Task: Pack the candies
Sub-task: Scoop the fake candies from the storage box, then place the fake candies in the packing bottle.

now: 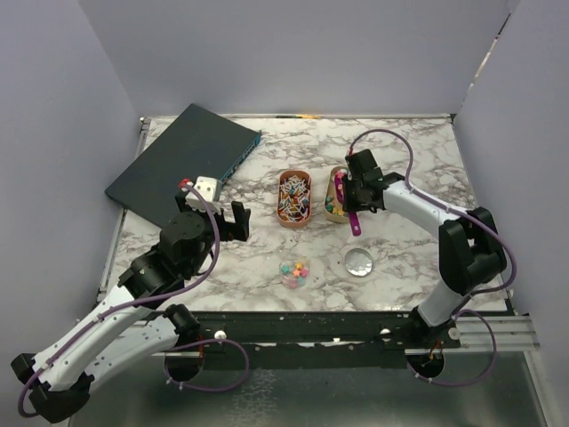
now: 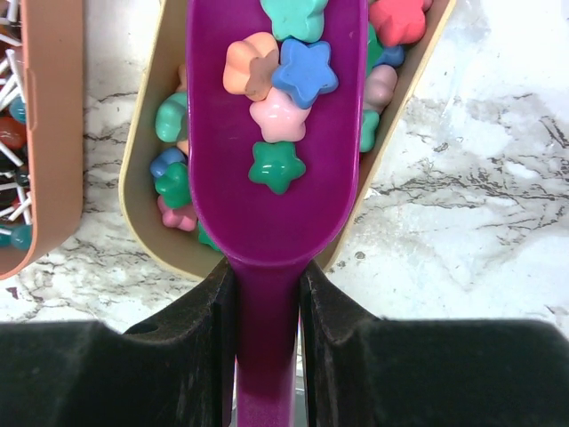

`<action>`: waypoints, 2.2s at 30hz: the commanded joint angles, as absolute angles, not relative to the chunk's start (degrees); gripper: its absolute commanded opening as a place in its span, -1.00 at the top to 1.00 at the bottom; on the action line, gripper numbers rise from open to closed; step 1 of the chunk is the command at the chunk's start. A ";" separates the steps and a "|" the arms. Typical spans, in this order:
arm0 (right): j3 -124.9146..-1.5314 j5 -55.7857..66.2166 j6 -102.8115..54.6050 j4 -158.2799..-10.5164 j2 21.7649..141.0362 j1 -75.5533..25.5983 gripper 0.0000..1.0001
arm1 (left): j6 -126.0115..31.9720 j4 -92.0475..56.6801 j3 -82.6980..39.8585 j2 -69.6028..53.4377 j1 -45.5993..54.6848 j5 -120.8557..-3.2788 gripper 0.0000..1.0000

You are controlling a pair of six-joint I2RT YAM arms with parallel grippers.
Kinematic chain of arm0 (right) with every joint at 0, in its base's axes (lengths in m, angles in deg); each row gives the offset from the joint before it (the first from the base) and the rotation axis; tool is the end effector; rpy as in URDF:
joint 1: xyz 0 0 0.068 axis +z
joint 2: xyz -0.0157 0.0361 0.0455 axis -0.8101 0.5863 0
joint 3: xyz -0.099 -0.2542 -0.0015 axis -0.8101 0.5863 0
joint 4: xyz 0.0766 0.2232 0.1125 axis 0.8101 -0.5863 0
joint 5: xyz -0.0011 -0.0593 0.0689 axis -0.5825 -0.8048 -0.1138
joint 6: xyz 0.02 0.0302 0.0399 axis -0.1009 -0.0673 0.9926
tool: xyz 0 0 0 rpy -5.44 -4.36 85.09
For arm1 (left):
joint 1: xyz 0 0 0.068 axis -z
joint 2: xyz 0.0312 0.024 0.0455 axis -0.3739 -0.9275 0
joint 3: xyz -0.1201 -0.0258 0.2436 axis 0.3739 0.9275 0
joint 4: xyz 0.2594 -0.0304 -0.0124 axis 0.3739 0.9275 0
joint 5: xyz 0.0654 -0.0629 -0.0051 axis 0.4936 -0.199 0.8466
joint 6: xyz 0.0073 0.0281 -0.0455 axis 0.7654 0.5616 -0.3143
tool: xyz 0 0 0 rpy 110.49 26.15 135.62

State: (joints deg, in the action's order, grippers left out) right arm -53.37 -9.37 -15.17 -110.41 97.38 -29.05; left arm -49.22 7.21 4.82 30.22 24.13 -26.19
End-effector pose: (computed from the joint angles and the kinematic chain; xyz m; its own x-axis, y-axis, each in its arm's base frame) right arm 0.3199 0.1448 0.2070 -0.8368 -0.0938 -0.5394 -0.1403 0.9890 0.0457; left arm 0.1123 -0.0928 0.3441 -0.2403 -0.0547 -0.9692 0.2769 0.9530 -0.1225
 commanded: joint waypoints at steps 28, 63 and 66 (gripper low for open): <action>-40.63 5.21 -43.16 -107.73 68.61 -14.98 0.99 | -50.57 5.87 4.93 25.44 23.57 -31.35 -0.98; -40.97 20.37 -60.56 -113.62 58.41 -8.23 0.99 | -54.87 5.95 3.67 20.18 23.53 -51.56 -0.98; -40.84 21.24 -60.61 -113.12 57.26 -8.20 0.99 | -54.94 5.95 4.04 19.92 23.57 -51.01 -0.98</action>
State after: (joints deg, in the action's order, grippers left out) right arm -39.09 18.92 -60.54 -113.85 59.43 -8.67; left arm -54.36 6.42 3.64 20.25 23.84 -49.95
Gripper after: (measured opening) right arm 0.285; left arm 0.991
